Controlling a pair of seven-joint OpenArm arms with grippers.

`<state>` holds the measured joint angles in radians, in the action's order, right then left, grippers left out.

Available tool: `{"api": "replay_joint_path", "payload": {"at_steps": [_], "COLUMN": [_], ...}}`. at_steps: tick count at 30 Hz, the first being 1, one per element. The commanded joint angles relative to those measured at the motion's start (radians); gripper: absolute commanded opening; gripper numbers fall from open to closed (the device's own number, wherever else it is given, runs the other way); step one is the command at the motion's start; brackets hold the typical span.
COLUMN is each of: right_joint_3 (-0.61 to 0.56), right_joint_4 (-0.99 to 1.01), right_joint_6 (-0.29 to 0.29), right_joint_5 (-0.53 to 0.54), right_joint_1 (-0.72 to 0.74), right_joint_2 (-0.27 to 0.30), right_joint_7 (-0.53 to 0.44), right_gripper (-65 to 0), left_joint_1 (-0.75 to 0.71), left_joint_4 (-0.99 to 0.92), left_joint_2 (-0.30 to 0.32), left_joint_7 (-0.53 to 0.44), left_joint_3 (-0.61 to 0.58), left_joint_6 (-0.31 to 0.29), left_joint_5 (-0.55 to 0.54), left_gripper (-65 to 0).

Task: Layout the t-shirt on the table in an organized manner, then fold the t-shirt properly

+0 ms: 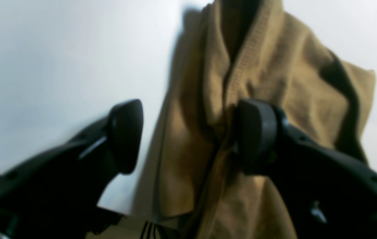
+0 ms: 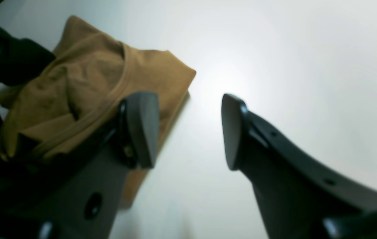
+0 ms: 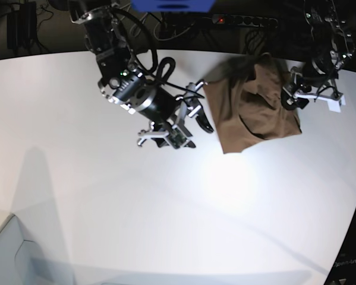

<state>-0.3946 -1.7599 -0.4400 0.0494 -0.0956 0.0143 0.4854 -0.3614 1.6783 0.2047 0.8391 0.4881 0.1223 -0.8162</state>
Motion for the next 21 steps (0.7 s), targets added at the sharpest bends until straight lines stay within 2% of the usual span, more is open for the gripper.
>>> {"api": "replay_joint_path", "payload": {"at_steps": [1,8,11,15,18,21], "right_joint_3": [0.0,0.0,0.039,0.093,0.142,0.201], "right_joint_4": [-0.016,-0.016,-0.016,-0.019,-0.021,-0.022], "right_joint_6": [-0.001,-0.001,-0.001,-0.001,-0.004,-0.004], "right_joint_5": [0.01,0.01,0.008,0.01,0.01,0.01], "right_joint_1": [0.01,0.01,0.01,0.009,0.009,-0.002], "right_joint_2": [-0.003,-0.001,0.0,0.0,0.0,0.002], "right_joint_7": [-0.029,-0.029,-0.029,-0.029,-0.029,-0.029], "right_gripper": [-33.6,-33.7,-33.7,-33.7,-33.7,-33.7], "left_joint_1": [0.017,0.077,0.109,0.132,0.166,0.223], "left_joint_4": [0.016,-0.036,-0.094,-0.131,-0.148,-0.177], "left_joint_2": [0.012,0.02,0.02,0.02,0.019,0.029], "left_joint_7": [-0.002,-0.002,-0.002,-0.007,-0.004,-0.004], "left_joint_3": [0.002,-0.104,-0.133,-0.145,-0.173,-0.24], "left_joint_6": [-0.006,-0.006,-0.006,-0.006,-0.009,-0.086], "left_joint_5": [-0.012,-0.01,-0.01,0.011,0.056,0.116], "left_gripper": [-22.1,-22.4,-24.3,-37.5,-51.6,-62.8]}}
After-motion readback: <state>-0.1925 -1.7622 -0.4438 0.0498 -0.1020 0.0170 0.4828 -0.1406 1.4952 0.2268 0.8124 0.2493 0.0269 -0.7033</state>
